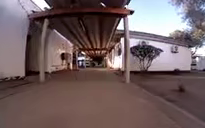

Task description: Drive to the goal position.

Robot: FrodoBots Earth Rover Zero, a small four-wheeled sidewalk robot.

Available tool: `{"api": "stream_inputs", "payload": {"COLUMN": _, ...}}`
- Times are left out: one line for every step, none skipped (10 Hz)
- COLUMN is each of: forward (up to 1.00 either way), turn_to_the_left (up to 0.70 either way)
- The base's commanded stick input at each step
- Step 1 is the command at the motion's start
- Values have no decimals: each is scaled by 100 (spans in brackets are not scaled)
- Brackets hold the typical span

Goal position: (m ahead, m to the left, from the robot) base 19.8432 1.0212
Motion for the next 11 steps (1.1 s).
{"api": "stream_inputs", "payload": {"forward": 70, "turn_to_the_left": 0}}
{"api": "stream_inputs", "payload": {"forward": 70, "turn_to_the_left": 0}}
{"api": "stream_inputs", "payload": {"forward": 70, "turn_to_the_left": 0}}
{"api": "stream_inputs", "payload": {"forward": 70, "turn_to_the_left": 0}}
{"api": "stream_inputs", "payload": {"forward": 70, "turn_to_the_left": 0}}
{"api": "stream_inputs", "payload": {"forward": 70, "turn_to_the_left": 0}}
{"api": "stream_inputs", "payload": {"forward": 70, "turn_to_the_left": 0}}
{"api": "stream_inputs", "payload": {"forward": 70, "turn_to_the_left": 0}}
{"api": "stream_inputs", "payload": {"forward": 70, "turn_to_the_left": 0}}
{"api": "stream_inputs", "payload": {"forward": 70, "turn_to_the_left": 0}}
{"api": "stream_inputs", "payload": {"forward": 70, "turn_to_the_left": 0}}
